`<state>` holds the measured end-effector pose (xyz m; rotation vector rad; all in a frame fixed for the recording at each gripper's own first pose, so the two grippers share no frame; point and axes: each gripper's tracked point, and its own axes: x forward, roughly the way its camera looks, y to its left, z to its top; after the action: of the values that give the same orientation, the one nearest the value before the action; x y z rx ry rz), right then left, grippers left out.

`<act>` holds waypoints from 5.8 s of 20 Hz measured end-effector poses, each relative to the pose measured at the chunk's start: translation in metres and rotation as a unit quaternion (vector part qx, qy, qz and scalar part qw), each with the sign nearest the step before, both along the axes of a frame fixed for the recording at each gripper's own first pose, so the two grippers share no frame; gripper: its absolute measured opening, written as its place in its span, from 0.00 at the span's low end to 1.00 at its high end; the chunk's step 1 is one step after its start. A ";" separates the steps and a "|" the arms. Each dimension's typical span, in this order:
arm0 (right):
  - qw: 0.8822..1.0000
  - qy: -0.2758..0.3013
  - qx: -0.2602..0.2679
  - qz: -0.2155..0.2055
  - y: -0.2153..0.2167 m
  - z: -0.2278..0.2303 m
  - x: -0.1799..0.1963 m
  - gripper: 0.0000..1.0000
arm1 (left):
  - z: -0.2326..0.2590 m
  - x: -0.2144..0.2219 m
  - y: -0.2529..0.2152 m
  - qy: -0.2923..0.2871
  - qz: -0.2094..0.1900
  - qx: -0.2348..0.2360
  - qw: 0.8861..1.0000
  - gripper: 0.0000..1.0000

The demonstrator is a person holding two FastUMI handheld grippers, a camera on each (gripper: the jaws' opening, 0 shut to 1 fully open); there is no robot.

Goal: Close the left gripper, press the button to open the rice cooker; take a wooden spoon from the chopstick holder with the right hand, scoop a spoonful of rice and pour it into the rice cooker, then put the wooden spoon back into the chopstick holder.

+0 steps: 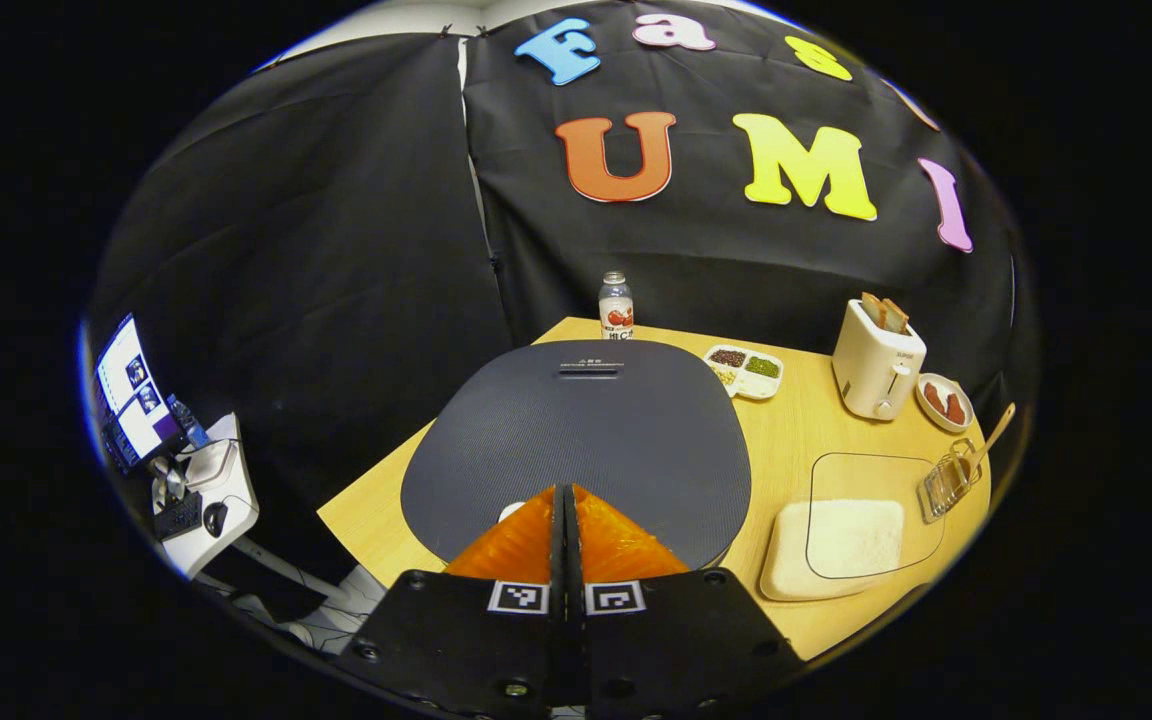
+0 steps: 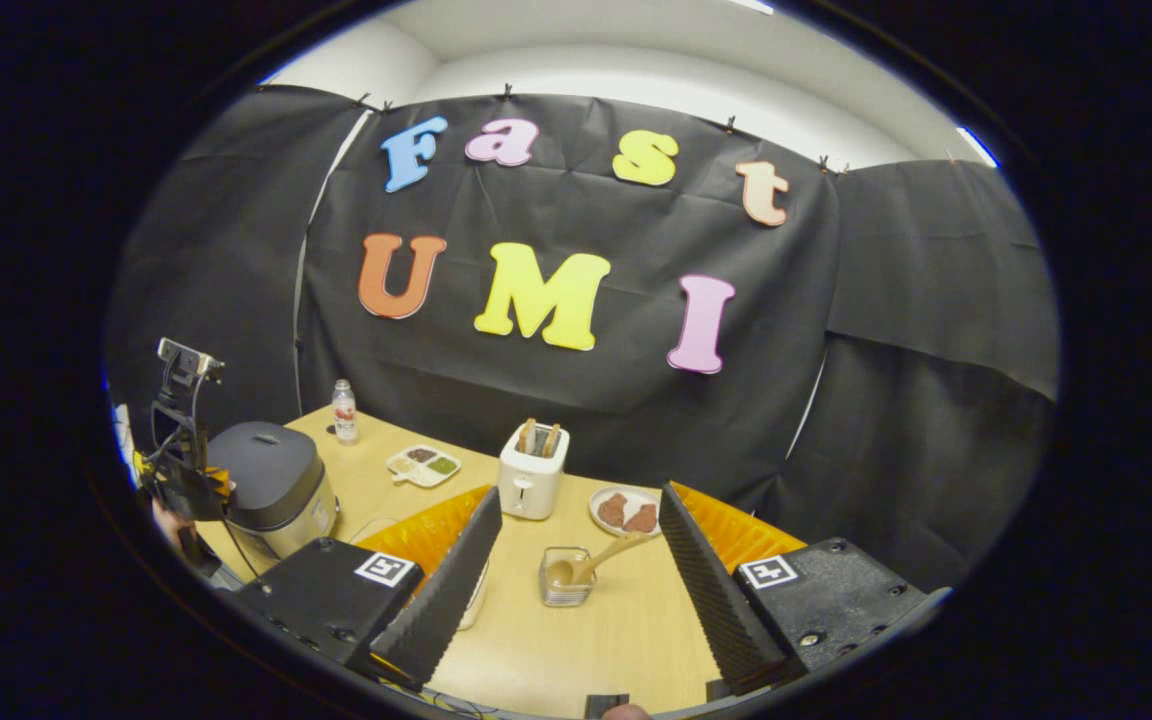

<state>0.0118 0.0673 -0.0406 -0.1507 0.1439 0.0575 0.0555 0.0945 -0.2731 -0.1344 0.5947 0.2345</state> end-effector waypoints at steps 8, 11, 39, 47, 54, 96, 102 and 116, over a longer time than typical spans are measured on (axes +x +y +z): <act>1.000 0.007 -0.003 0.003 0.003 -0.003 0.000 1.00 | -0.006 -0.003 -0.002 0.020 0.000 -0.018 1.000 0.00; 1.000 0.007 0.001 0.003 0.004 -0.005 0.001 1.00 | -0.002 -0.002 0.000 0.009 0.000 -0.019 1.000 0.00; 0.997 -0.059 0.040 -0.012 -0.018 0.025 -0.004 1.00 | 0.229 -0.024 -0.008 -0.278 -0.026 0.055 0.959 0.95; 0.994 -0.085 0.066 -0.026 -0.033 0.030 -0.003 1.00 | 0.250 -0.041 -0.008 -0.310 -0.022 0.083 0.947 0.95; 0.993 -0.073 0.089 -0.027 -0.047 -0.029 0.036 1.00 | 0.249 -0.045 -0.016 -0.310 -0.031 0.071 0.948 0.95; 0.973 0.037 0.226 0.004 -0.040 -0.229 0.294 0.27 | 0.182 -0.017 -0.066 -0.245 -0.066 0.092 0.963 0.95; 0.987 0.003 0.163 0.006 -0.032 -0.164 0.277 0.28 | 0.173 -0.021 -0.051 -0.234 -0.054 0.082 0.967 0.95; 0.994 -0.019 0.086 0.069 0.105 -0.069 0.194 0.28 | 0.145 -0.028 0.007 -0.215 -0.024 0.085 0.973 0.95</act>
<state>0.2054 0.1726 -0.1097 0.0102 0.0895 0.2043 0.0274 0.1014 -0.1279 -0.0019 0.1444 0.2000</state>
